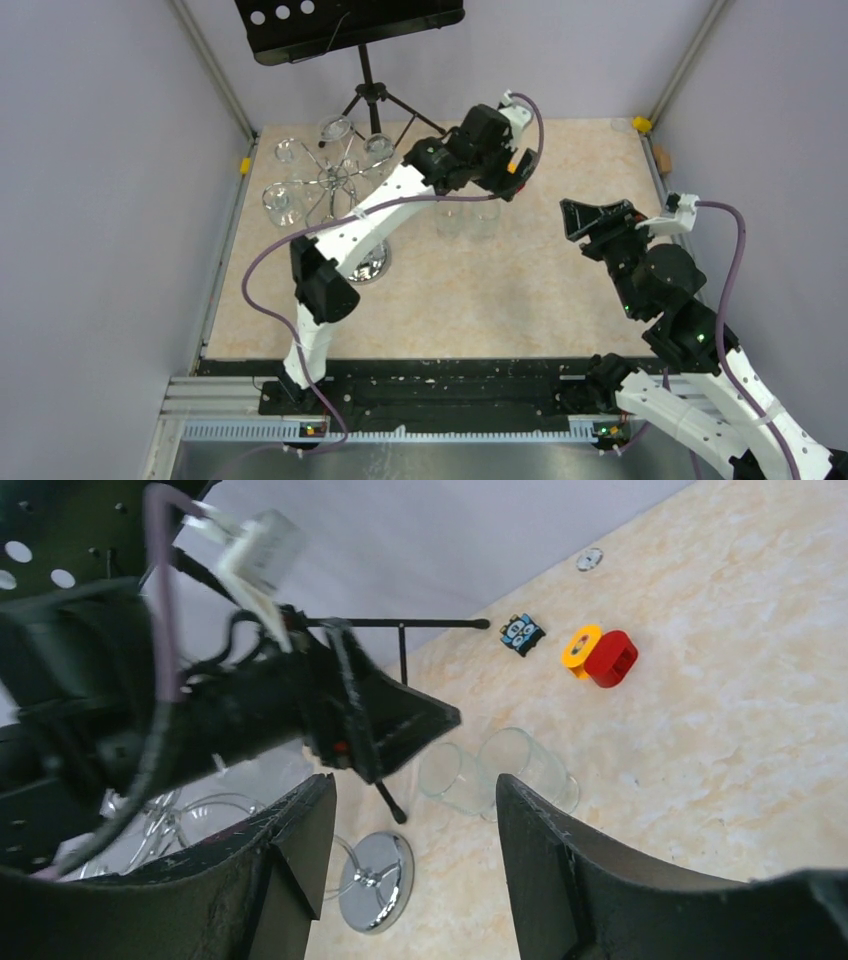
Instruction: Take the wine glass off the wine glass rack
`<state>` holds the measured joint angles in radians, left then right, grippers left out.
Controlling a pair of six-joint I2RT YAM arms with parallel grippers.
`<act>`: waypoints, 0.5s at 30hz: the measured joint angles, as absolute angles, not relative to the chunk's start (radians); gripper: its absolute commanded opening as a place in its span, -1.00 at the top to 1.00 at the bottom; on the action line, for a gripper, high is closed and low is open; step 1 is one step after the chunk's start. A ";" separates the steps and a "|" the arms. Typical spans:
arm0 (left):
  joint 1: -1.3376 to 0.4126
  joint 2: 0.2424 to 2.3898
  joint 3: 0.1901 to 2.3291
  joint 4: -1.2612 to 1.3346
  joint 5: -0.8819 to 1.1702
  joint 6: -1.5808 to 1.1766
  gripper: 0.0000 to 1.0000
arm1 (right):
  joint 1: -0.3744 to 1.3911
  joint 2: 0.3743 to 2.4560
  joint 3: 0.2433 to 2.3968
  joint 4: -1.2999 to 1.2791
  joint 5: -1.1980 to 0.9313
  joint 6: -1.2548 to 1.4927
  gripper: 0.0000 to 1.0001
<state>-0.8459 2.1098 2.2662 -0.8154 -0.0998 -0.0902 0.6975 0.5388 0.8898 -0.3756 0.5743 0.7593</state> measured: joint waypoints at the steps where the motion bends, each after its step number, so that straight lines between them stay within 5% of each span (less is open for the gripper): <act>1: -0.846 2.081 2.263 -0.814 -0.103 -0.091 -0.90 | 0.698 0.539 0.890 -0.366 0.565 0.752 -0.28; 15: -0.846 1.629 2.148 -0.733 -0.303 -0.060 -0.97 | 0.698 0.581 0.890 -0.232 0.410 0.710 -0.47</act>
<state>-0.8455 1.6295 2.1483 -0.7330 -0.3031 -0.0597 0.6975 0.5808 0.8898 -0.2317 0.4099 0.7097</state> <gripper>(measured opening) 0.983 0.733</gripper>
